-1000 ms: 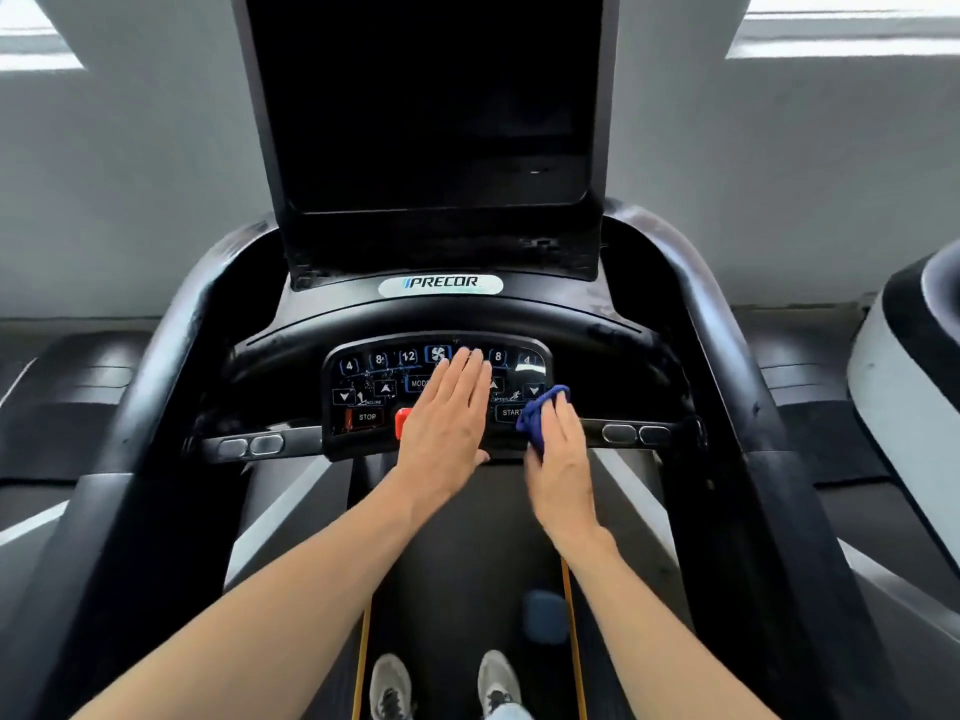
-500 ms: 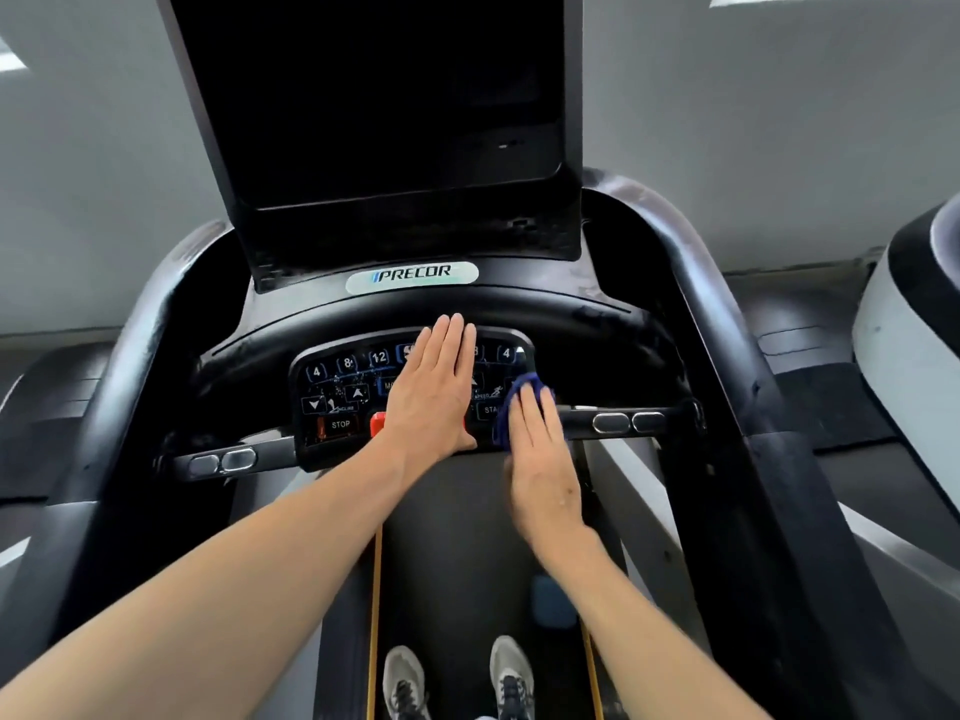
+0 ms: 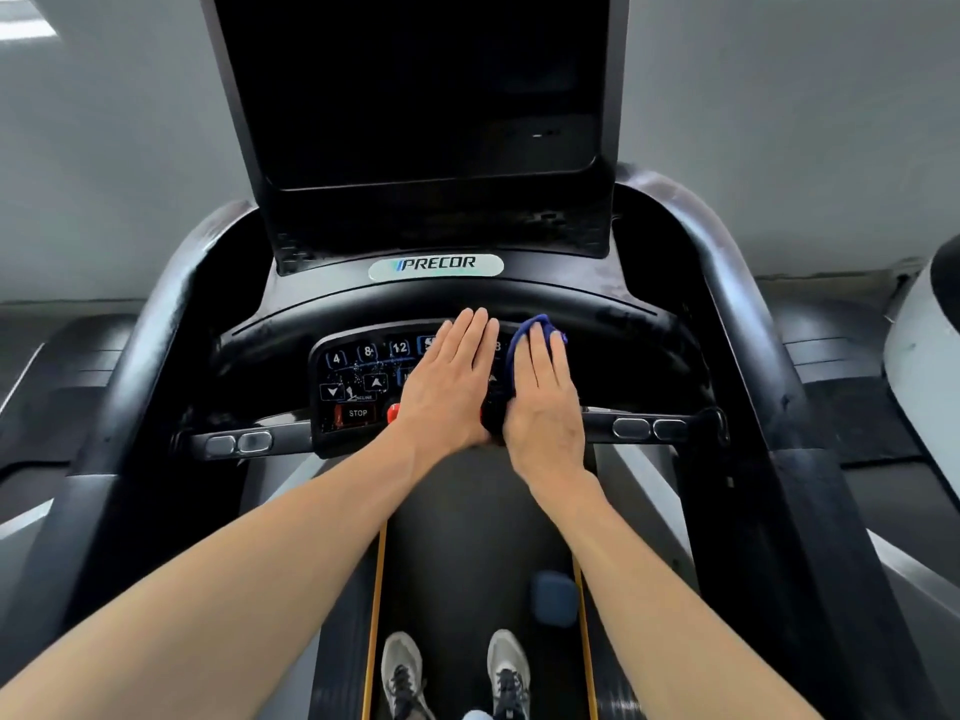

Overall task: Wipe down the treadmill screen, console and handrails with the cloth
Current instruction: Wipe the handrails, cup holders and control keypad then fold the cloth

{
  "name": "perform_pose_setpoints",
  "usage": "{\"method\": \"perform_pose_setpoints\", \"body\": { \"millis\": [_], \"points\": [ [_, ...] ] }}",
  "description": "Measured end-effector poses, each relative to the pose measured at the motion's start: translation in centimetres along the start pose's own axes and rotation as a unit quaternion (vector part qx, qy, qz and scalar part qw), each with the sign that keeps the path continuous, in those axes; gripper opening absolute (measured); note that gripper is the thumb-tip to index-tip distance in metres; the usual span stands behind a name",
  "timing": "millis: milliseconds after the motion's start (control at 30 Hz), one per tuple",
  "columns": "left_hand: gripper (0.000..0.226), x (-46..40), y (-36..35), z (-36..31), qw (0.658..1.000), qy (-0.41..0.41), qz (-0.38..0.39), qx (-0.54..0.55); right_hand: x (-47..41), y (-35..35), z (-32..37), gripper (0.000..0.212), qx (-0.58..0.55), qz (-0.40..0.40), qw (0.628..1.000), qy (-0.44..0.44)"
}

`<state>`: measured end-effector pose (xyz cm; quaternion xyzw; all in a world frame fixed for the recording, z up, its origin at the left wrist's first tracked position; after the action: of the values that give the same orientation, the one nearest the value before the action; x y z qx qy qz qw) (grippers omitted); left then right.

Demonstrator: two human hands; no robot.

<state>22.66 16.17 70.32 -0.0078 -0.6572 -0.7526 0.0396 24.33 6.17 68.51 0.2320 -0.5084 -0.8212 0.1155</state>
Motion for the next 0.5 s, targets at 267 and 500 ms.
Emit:
{"method": "perform_pose_setpoints", "body": {
  "millis": [267, 500],
  "points": [
    [0.155, 1.1, 0.2, 4.1, 1.0, 0.019, 0.016, 0.018, 4.3, -1.4, 2.1, 0.076, 0.05, 0.045, 0.993, 0.099],
    [0.159, 1.6, -0.6, 4.7, 0.999, 0.017, 0.032, -0.009, 5.0, -1.6, 2.0, 0.076, 0.099, 0.041, 0.99, 0.088]
  ]
}}
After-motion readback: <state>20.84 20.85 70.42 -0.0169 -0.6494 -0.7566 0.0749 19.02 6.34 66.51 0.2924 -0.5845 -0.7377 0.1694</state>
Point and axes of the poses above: each hand's wrist, its own x-axis away from the middle knuckle, its own y-axis out of the back of the hand, z = x × y, the point moved 9 cm from there along -x, towards the middle knuckle, and after that the axes turned 4 degrees about y, right-handed, at the moved point
